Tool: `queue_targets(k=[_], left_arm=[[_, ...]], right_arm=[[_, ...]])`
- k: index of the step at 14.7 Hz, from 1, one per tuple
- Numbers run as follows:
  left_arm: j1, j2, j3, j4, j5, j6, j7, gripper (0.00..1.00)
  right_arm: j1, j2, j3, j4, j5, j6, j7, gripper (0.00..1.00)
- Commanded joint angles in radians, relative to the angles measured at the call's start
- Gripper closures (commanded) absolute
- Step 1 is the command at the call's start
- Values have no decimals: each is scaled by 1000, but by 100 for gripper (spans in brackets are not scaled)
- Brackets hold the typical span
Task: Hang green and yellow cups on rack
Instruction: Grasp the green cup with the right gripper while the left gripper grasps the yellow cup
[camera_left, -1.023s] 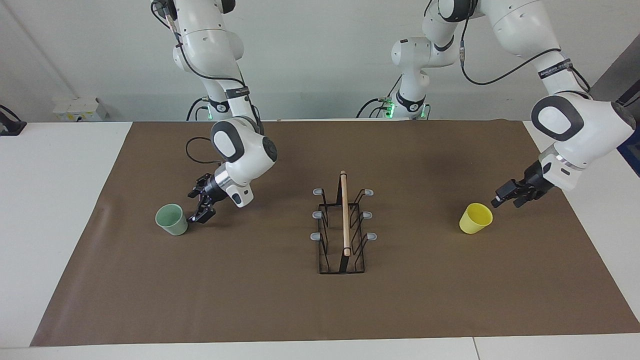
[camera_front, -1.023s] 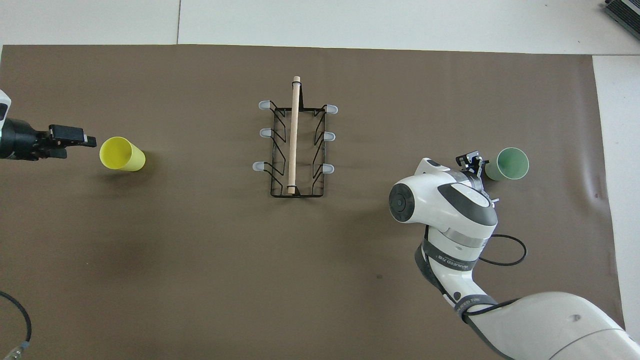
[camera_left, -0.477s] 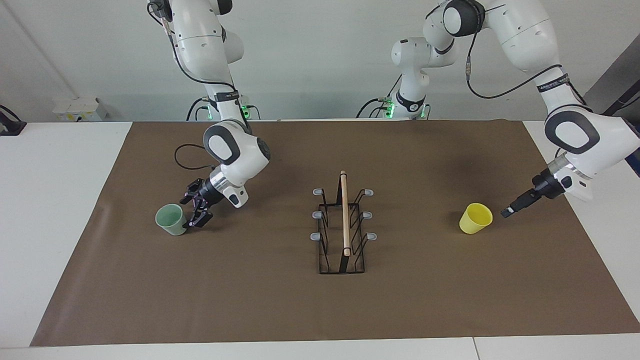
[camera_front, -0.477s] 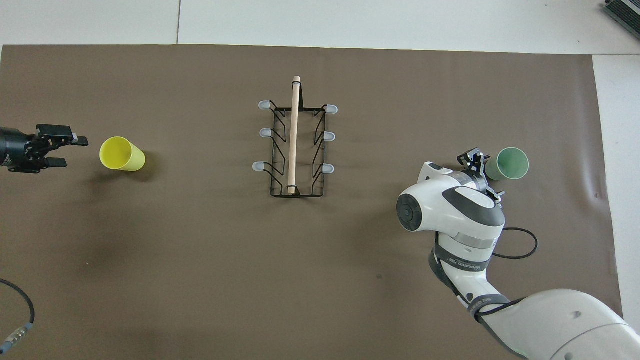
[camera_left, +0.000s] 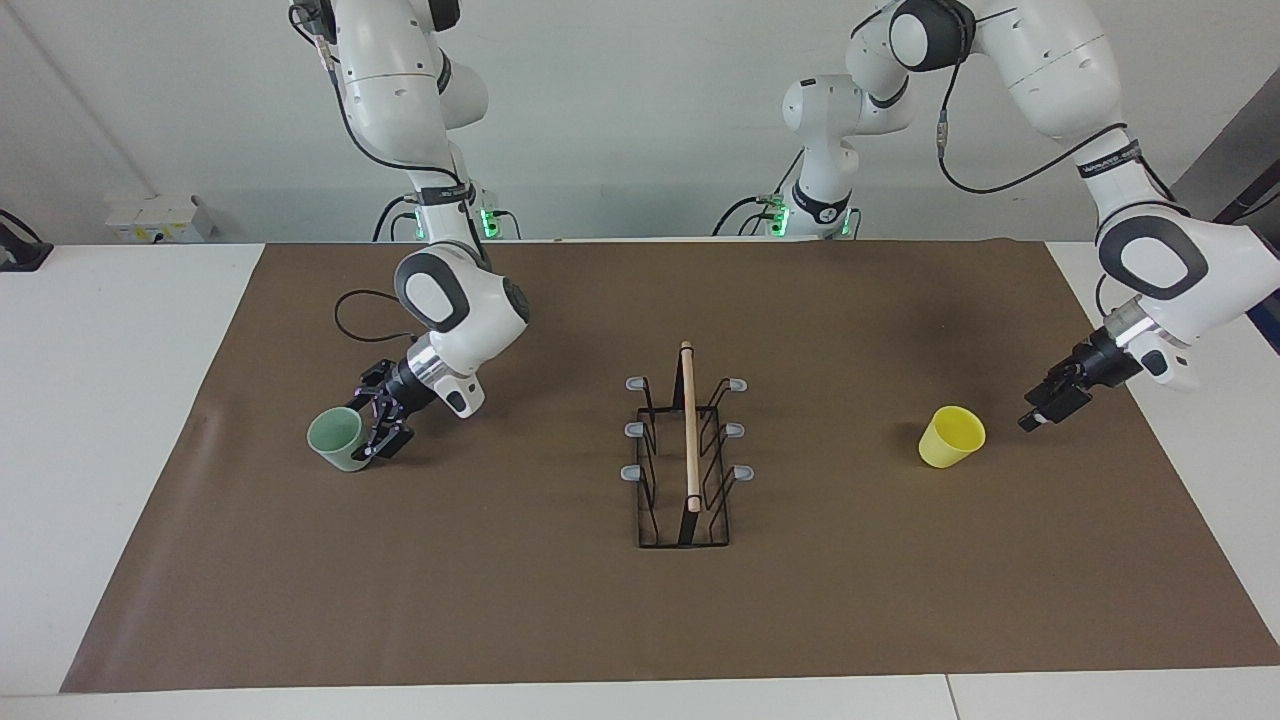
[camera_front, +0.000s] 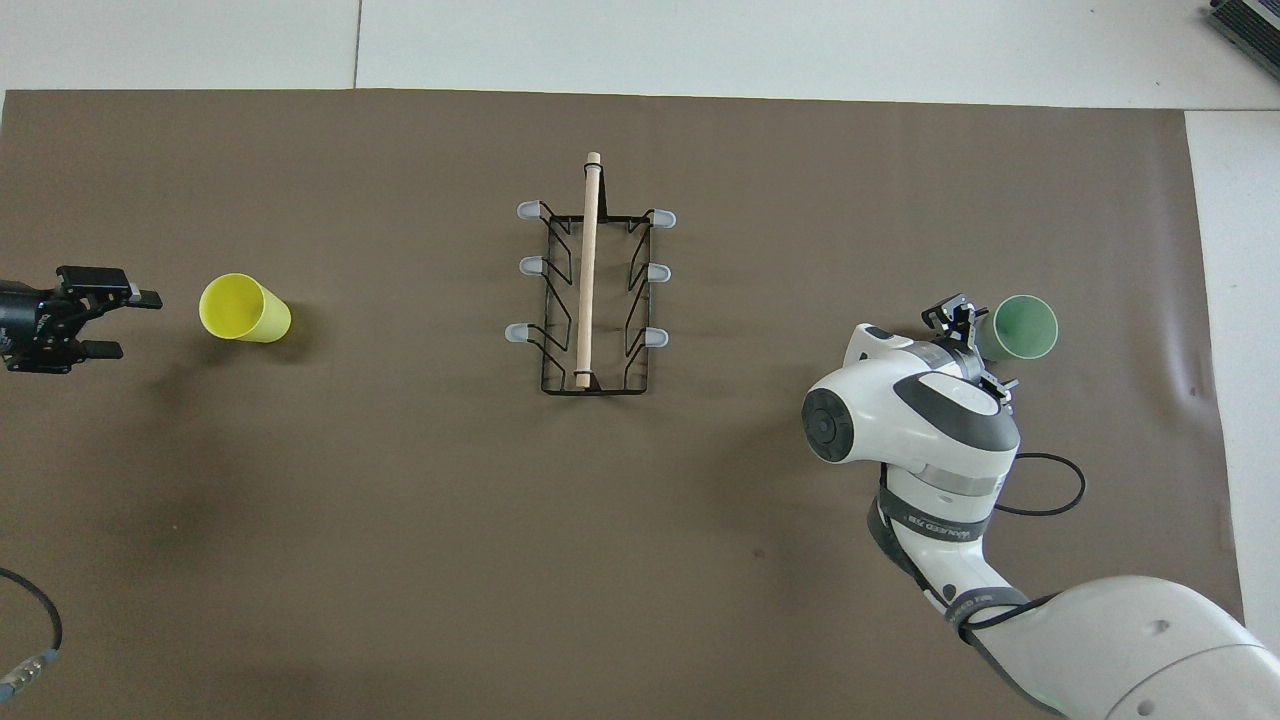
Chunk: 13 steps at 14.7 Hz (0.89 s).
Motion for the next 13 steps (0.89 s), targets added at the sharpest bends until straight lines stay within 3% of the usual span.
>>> queue_targets(k=[1, 6, 7, 8, 9, 11, 13], left_arm=[[-27, -12, 11, 3, -28, -16, -161, 0], [-12, 57, 12, 49, -161, -82, -333, 0], [-6, 79, 14, 65, -170, -113, -372, 0], [6, 100, 14, 83, -175, -151, -417, 0], [47, 126, 14, 91, -199, -203, -425, 0], [71, 126, 16, 65, -279, -245, -437, 0], [59, 120, 16, -2, -334, -228, -478, 0]], right_arm=[[-41, 9, 3, -5, -42, 59, -7, 0], [-77, 20, 3, 6, -78, 86, -6, 2], [-78, 22, 3, 11, -79, 90, -4, 13], [-78, 22, 5, 12, -79, 90, -4, 39], [-78, 22, 5, 17, -78, 89, -3, 99], [-75, 23, 5, 49, -50, 67, 19, 100], [-69, 17, 6, 81, 77, 50, 22, 100]])
